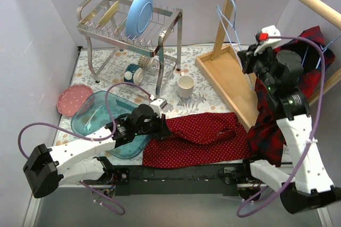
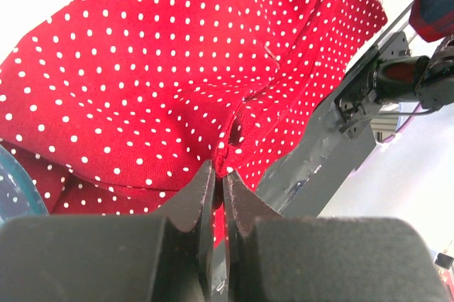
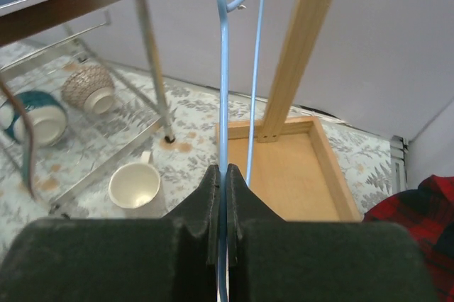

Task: Place the skirt on the hanger

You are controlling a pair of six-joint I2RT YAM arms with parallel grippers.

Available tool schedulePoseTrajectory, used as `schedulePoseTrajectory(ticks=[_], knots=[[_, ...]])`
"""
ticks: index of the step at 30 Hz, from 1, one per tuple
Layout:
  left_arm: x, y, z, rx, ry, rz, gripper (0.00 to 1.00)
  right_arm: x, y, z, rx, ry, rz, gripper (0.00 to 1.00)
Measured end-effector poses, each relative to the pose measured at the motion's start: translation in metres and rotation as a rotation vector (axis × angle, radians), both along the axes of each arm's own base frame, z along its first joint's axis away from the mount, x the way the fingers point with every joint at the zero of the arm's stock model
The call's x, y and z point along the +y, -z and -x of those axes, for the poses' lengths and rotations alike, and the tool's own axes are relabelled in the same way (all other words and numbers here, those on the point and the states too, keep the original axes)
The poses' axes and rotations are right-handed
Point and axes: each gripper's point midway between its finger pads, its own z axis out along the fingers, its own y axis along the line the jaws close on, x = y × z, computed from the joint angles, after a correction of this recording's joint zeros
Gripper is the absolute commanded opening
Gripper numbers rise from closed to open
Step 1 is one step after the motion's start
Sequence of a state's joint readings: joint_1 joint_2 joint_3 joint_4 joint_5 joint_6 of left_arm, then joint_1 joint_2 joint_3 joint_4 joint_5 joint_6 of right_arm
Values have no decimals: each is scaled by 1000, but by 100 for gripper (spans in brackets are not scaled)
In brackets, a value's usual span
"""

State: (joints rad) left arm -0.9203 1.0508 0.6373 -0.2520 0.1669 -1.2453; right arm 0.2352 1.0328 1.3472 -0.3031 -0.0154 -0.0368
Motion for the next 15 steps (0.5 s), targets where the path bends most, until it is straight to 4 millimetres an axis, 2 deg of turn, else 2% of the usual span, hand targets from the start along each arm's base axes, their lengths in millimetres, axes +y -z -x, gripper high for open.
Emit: schedulePoseTrajectory(ticks=[3, 8, 12, 15], knots=[[-2, -2, -3, -8, -5, 5, 0, 8, 6, 28, -11, -95, 43, 1], [-3, 1, -7, -12, -17, -3, 0, 17, 33, 71, 8, -243, 154, 1], [-4, 0, -12, -27, -35, 2, 0, 16, 52, 99, 21, -322, 259, 1], [-6, -1, -17, -43, -51, 6, 0, 16, 58, 123, -8, -394, 342, 1]])
